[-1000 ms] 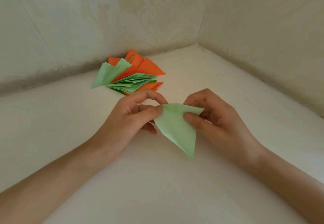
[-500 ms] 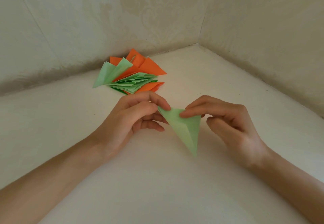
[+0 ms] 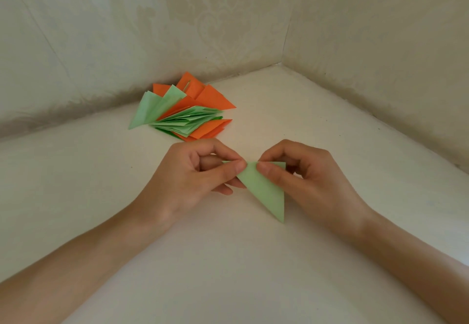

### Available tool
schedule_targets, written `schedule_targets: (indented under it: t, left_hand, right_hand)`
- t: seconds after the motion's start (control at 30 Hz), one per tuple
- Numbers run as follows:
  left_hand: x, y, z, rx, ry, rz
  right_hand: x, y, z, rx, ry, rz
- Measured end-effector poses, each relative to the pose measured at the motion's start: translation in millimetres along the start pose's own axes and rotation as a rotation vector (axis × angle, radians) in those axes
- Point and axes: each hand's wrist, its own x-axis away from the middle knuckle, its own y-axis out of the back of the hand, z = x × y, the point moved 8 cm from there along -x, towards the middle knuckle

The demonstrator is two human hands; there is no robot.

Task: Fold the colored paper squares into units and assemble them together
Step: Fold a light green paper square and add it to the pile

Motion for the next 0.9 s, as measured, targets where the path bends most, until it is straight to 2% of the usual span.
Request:
schedule_targets:
  t: [0.27,0.4,0.53,0.63,0.7,0.8,0.9]
  left_hand:
    - [2.5,-7.9,-2.2,-0.285,-0.125,0.122]
    - [1.6,-6.8,-10.6,-0.353,-0.212,0.104]
    - [1.4,6.5,-12.0,-0.271,-0.151,0.014]
    - [5.2,13.6,-19.6,-0.242,-0.120,-0.059]
    - [9.2,14.1,-25.5,-0.283,-0.117,-0.112]
    - [18.3,11.9,-24.9,-0.545,-0.085,-0.168]
    - [26.6,13.0,-15.2,-0.748,-0.038,-0.186]
  right_hand:
    - [3.5,-0.4,13.2,0.161,0.142,0.049]
    - [-2.0,0.1,0.9,-0.089,-0.046,0.043]
    - [1.4,-4.9,-7.2,-0.378,-0.276,0.127]
    - [3.5,-7.2,5.3,-0.334,-0.305,0.213]
    - [1.1,-5.7,8.2,-0.319,-0.334,0.184]
    - [-1.3,-3.4,4.6,-0.147,-0.351,0.081]
    - [7.5,-9.7,-3.2,0.071,-0.368,0.056]
